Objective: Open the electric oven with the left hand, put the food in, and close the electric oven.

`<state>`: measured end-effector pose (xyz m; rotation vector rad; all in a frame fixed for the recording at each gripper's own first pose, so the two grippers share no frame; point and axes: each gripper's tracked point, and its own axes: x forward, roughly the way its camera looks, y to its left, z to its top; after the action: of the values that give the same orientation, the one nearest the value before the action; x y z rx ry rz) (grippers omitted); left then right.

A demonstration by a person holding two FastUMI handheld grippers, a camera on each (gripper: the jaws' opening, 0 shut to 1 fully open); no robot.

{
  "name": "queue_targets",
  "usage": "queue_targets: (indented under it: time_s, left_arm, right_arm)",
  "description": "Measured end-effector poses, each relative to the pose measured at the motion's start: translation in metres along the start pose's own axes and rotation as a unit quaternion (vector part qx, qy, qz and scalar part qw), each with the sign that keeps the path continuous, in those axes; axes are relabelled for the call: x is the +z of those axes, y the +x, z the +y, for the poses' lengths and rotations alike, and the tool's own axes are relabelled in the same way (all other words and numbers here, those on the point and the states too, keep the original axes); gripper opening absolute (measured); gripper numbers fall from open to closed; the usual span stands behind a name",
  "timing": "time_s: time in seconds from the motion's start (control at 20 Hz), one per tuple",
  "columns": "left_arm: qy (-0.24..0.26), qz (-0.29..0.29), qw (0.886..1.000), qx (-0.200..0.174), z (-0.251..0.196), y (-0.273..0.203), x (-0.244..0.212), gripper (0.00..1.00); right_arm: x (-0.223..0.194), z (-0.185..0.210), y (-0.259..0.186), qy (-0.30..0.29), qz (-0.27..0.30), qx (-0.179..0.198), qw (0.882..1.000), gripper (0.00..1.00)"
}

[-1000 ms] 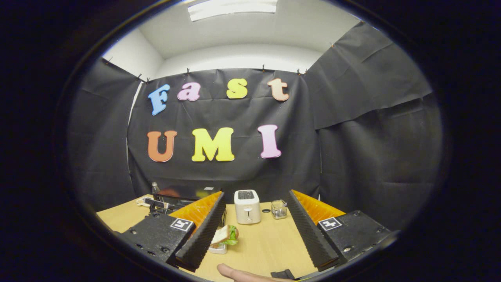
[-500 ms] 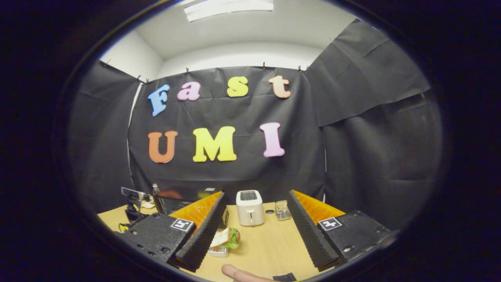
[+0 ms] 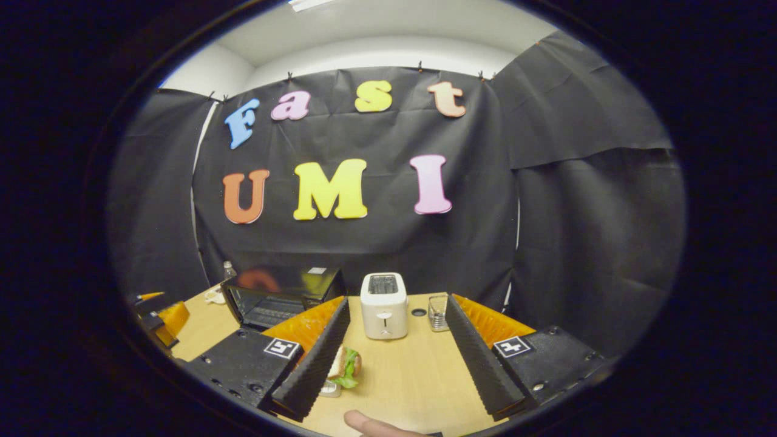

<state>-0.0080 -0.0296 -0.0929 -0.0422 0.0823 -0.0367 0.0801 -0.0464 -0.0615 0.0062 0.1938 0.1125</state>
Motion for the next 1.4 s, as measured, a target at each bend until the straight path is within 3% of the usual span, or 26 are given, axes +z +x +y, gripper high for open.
queue_targets:
  time_s: [0.05, 0.1, 0.25, 0.5, 0.75, 0.95, 1.0, 1.05, 1.1, 1.15, 1.2, 1.25, 1.4]
  left_arm:
    - [0.003, -0.009, 1.000, 0.004, 0.004, -0.006, 0.011, 0.93]
    - [0.003, -0.018, 1.000, 0.004, 0.007, -0.011, 0.022, 0.93]
    - [0.000, -0.034, 0.999, 0.014, 0.019, -0.018, 0.044, 0.93]
    - [-0.007, -0.043, 0.999, 0.027, 0.030, -0.017, 0.061, 0.94]
    - [0.011, -0.052, 0.998, 0.042, 0.032, -0.014, 0.071, 0.94]
    - [-0.002, -0.039, 0.998, 0.040, 0.031, 0.000, 0.064, 0.93]
    - [-0.003, -0.036, 0.998, 0.047, 0.033, 0.001, 0.062, 0.93]
    - [0.000, -0.033, 0.998, 0.051, 0.032, 0.001, 0.061, 0.94]
    - [0.004, -0.029, 0.998, 0.052, 0.029, 0.002, 0.059, 0.93]
    - [0.009, -0.024, 0.998, 0.055, 0.026, 0.003, 0.057, 0.93]
    - [0.015, -0.019, 0.998, 0.056, 0.023, 0.003, 0.055, 0.93]
    - [0.022, -0.015, 0.998, 0.053, 0.017, 0.004, 0.054, 0.93]
    - [0.035, -0.015, 0.998, 0.042, 0.001, 0.006, 0.053, 0.93]
  right_arm:
    - [-0.004, 0.001, 0.013, 0.001, 0.019, 0.010, 1.000, 0.92]
    - [-0.009, 0.002, 0.025, 0.002, 0.038, 0.020, 0.999, 1.00]
    - [-0.037, 0.010, 0.063, 0.009, 0.114, 0.051, 0.992, 1.00]
    - [-0.099, 0.038, 0.103, 0.023, 0.251, 0.140, 0.958, 0.98]
    - [-0.153, 0.068, 0.126, 0.053, 0.371, 0.232, 0.898, 0.98]
    - [-0.169, 0.071, 0.147, 0.072, 0.400, 0.267, 0.874, 0.98]
    - [-0.177, 0.068, 0.149, 0.077, 0.411, 0.272, 0.867, 0.84]
    - [-0.182, 0.068, 0.152, 0.092, 0.421, 0.275, 0.859, 0.84]
    - [-0.185, 0.072, 0.154, 0.115, 0.433, 0.283, 0.848, 0.96]
    - [-0.189, 0.075, 0.150, 0.134, 0.449, 0.296, 0.832, 0.84]
    - [-0.193, 0.079, 0.147, 0.152, 0.471, 0.306, 0.814, 0.84]
    - [-0.197, 0.083, 0.143, 0.170, 0.487, 0.313, 0.797, 0.95]
    - [-0.210, 0.092, 0.138, 0.192, 0.524, 0.327, 0.762, 0.93]
